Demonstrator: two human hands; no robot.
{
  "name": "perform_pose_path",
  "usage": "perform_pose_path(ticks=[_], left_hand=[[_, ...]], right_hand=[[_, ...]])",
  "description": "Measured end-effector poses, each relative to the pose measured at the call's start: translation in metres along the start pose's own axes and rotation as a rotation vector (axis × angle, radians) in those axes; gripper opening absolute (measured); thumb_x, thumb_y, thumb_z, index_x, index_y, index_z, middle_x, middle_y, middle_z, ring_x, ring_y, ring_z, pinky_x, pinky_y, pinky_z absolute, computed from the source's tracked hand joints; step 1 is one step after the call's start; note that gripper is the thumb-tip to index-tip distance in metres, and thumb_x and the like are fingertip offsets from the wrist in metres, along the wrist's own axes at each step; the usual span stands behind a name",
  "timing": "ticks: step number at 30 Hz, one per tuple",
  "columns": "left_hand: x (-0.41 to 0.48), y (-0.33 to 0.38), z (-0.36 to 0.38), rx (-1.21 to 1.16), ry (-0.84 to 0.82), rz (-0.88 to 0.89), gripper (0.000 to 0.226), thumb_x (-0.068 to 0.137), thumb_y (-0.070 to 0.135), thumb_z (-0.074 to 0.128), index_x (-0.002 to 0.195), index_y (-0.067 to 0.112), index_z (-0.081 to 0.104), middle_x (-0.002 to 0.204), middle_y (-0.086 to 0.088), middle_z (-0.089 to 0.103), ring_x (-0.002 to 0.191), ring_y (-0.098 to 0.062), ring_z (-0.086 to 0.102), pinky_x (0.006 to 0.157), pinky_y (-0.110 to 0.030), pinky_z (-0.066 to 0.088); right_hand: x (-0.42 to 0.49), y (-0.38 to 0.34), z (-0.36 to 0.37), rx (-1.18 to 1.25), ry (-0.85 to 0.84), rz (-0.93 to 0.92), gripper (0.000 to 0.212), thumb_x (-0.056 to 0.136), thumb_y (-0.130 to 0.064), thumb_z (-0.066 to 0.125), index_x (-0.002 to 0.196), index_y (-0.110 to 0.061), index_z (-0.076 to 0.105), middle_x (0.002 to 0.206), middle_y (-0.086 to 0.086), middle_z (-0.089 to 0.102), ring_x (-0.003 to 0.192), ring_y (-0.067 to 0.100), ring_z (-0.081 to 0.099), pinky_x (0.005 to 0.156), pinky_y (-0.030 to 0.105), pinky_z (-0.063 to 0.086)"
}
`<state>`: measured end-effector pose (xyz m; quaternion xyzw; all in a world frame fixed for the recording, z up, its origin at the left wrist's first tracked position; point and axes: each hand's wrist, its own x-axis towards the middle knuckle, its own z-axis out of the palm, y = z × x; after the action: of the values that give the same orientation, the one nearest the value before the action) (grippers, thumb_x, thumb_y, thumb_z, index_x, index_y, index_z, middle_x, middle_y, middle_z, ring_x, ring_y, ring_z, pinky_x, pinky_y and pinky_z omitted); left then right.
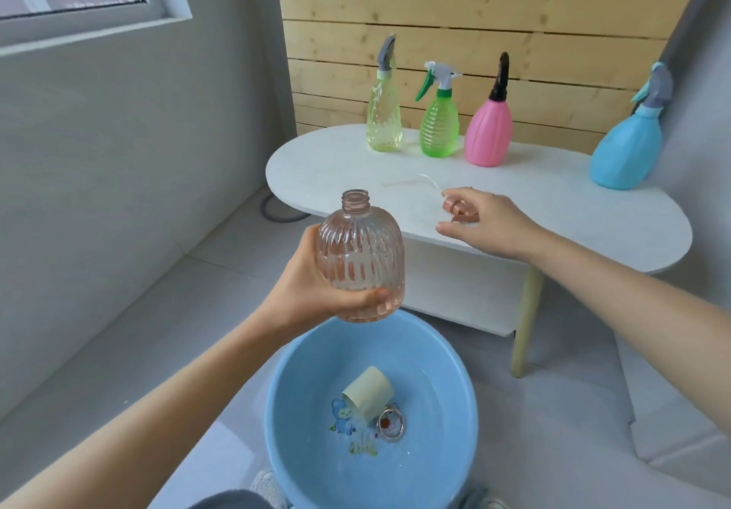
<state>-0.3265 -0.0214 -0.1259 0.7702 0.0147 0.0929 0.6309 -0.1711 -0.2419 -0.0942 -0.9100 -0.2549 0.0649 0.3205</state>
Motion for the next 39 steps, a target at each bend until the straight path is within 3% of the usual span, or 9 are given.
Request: perform_pose_path(ticks=[3,6,10,14,21,27,32,35,39], left_hand=[[0.009,-0.006,-0.002,0.021,0.005,-0.014,0.095,0.053,0.022,0.095,0.132,0.007,0.043,0.121,-0.014,0.061,0.112,-0.027,0.061,0.093,-0.05,0.05],[0.018,-0.009,-0.003,0.013,0.028,-0.014,0.096,0.052,0.021,0.094,0.131,0.007,0.042,0.122,-0.014,0.06,0.113,-0.027,0.06,0.094,-0.05,0.05],[0.031,-0.013,-0.001,0.007,0.037,-0.009,0.097,0.051,0.023,0.094,0.132,0.008,0.042,0.122,-0.014,0.06,0.114,-0.028,0.06,0.094,-0.051,0.049],[0.041,-0.018,-0.002,0.021,0.034,-0.02,0.097,0.051,0.024,0.095,0.132,0.008,0.043,0.121,-0.014,0.061,0.112,-0.029,0.06,0.093,-0.052,0.049],[0.046,-0.024,-0.002,0.047,0.015,-0.029,0.095,0.051,0.025,0.096,0.128,0.002,0.045,0.117,-0.017,0.062,0.11,-0.032,0.061,0.092,-0.054,0.05],[0.038,-0.018,-0.007,0.056,0.017,-0.008,0.096,0.051,0.026,0.096,0.13,0.006,0.045,0.118,-0.013,0.062,0.11,-0.028,0.062,0.092,-0.052,0.05],[0.025,-0.003,-0.014,0.078,0.007,0.004,0.096,0.05,0.029,0.096,0.128,0.007,0.046,0.113,-0.012,0.064,0.104,-0.029,0.065,0.084,-0.049,0.054],[0.014,0.01,-0.017,0.064,0.028,0.027,0.096,0.047,0.028,0.097,0.128,0.013,0.046,0.111,-0.006,0.066,0.102,-0.022,0.066,0.079,-0.04,0.055],[-0.001,0.023,-0.023,0.068,0.001,0.036,0.094,0.048,0.029,0.097,0.125,0.007,0.047,0.107,-0.009,0.066,0.098,-0.025,0.067,0.072,-0.036,0.054]], right_hand=[[0.024,0.018,0.007,-0.166,0.032,-0.016,0.058,0.088,-0.031,0.065,0.135,-0.003,0.044,0.134,0.013,0.048,0.125,0.031,0.046,0.103,0.037,0.035],[0.046,0.036,0.013,-0.345,0.039,0.034,0.063,0.093,-0.037,0.057,0.145,-0.012,0.032,0.149,0.009,0.031,0.139,0.03,0.026,0.111,0.042,0.026],[0.064,0.055,0.026,-0.371,0.03,0.034,0.031,0.093,-0.028,0.052,0.121,-0.015,0.051,0.124,0.007,0.052,0.127,0.033,0.039,0.099,0.044,0.035],[0.065,0.062,0.031,-0.329,0.136,-0.002,0.034,0.091,-0.011,0.053,0.124,-0.016,0.057,0.115,0.011,0.065,0.116,0.036,0.048,0.091,0.04,0.042],[0.062,0.057,0.03,-0.454,0.179,-0.09,0.03,0.088,-0.025,0.064,0.115,-0.014,0.058,0.098,0.008,0.065,0.099,0.036,0.053,0.083,0.038,0.038],[0.035,0.025,0.021,-0.196,0.21,-0.152,0.033,0.087,-0.025,0.064,0.119,-0.022,0.058,0.097,0.007,0.064,0.096,0.031,0.054,0.091,0.039,0.041],[-0.019,-0.032,-0.014,0.153,0.127,-0.199,0.022,0.094,-0.024,0.056,0.115,-0.03,0.063,0.097,-0.011,0.064,0.096,0.011,0.059,0.079,0.009,0.04],[-0.044,-0.057,-0.035,0.284,0.11,-0.25,0.019,0.095,-0.027,0.055,0.107,-0.039,0.064,0.09,-0.003,0.066,0.094,0.014,0.063,0.082,0.023,0.047],[-0.086,-0.081,-0.061,0.231,0.065,-0.372,0.02,0.088,-0.027,0.065,0.105,-0.038,0.069,0.09,0.002,0.065,0.087,0.016,0.063,0.082,0.023,0.05]])
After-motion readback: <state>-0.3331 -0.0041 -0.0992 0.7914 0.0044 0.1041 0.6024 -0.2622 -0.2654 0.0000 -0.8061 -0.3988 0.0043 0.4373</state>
